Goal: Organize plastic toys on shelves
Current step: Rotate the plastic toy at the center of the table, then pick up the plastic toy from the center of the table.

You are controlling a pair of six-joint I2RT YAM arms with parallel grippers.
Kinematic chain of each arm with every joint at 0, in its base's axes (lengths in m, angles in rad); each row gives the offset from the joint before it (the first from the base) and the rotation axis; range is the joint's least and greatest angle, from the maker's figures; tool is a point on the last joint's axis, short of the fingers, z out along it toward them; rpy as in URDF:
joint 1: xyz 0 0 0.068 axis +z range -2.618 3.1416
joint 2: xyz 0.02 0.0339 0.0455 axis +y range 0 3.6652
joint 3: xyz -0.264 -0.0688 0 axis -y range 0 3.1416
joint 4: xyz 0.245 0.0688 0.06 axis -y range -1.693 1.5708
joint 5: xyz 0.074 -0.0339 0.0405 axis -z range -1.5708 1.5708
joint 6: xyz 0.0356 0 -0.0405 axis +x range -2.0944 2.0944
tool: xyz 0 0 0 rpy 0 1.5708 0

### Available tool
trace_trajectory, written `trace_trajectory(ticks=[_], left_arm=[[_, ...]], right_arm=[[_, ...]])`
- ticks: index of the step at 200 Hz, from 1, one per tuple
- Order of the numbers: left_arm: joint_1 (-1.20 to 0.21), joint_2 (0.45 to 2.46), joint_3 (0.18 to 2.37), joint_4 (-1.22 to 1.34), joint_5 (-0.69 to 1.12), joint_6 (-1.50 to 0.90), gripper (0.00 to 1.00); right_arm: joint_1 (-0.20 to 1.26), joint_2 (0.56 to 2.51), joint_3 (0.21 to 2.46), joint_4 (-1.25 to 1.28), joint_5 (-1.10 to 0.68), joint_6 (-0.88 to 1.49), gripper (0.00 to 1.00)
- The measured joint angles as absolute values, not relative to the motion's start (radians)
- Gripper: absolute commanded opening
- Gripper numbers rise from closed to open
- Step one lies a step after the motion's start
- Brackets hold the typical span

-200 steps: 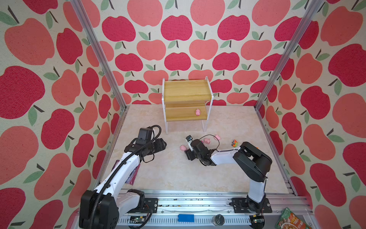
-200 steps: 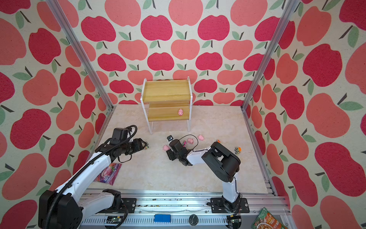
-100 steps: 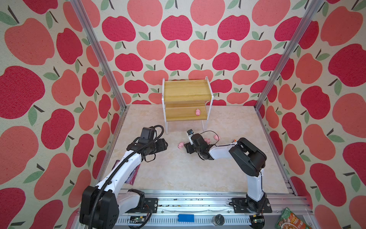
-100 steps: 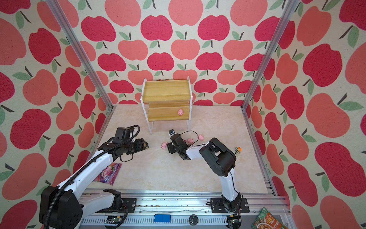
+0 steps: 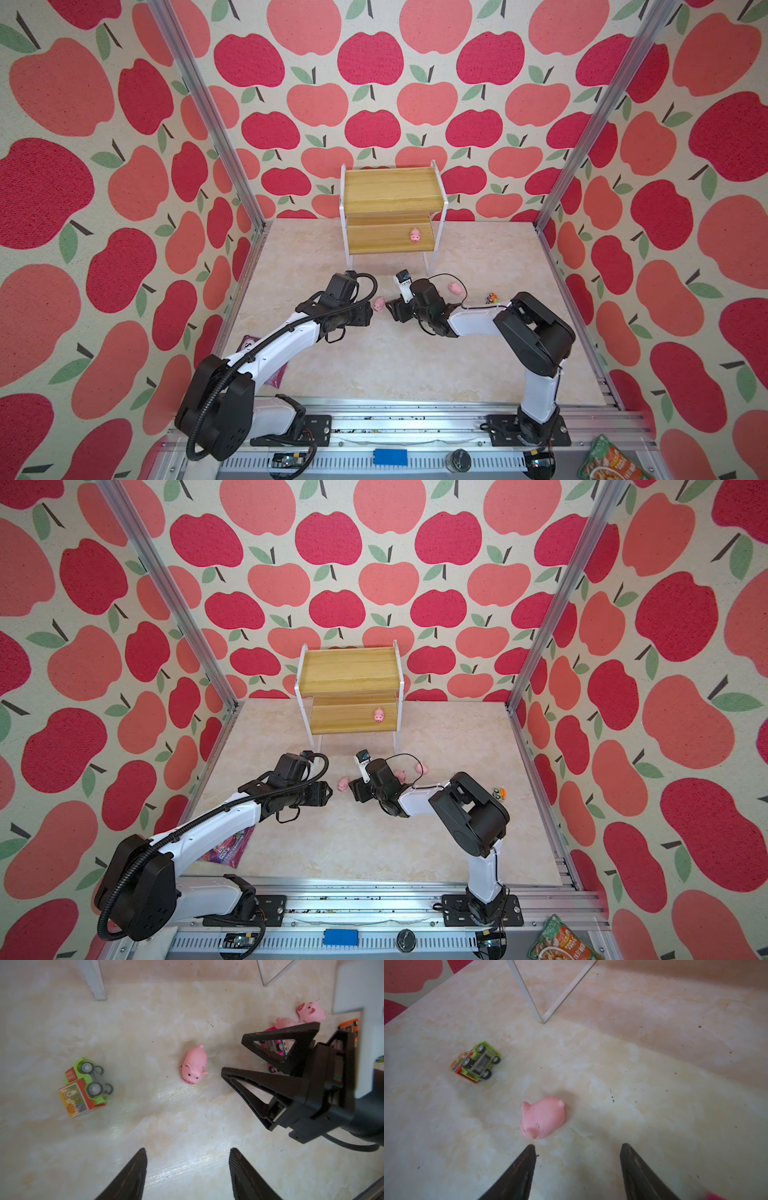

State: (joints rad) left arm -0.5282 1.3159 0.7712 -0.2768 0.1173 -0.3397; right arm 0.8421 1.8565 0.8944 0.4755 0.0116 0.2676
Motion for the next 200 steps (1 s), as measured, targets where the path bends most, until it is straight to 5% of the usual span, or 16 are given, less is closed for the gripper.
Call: trace_trajectory(ticks=[103,200], left_arm=[[-0.538,1.512,0.592,0.306,0.116,-0.129,0.66],[-0.474,1.708,0.572,0.604,0.263,-0.061,0.62]], right_arm=[[0.828,1.384,0.736,0.347,-0.044,0.217,0.69],[0.759,1.234,0.647,0.252,-0.056,0.183,0.70]])
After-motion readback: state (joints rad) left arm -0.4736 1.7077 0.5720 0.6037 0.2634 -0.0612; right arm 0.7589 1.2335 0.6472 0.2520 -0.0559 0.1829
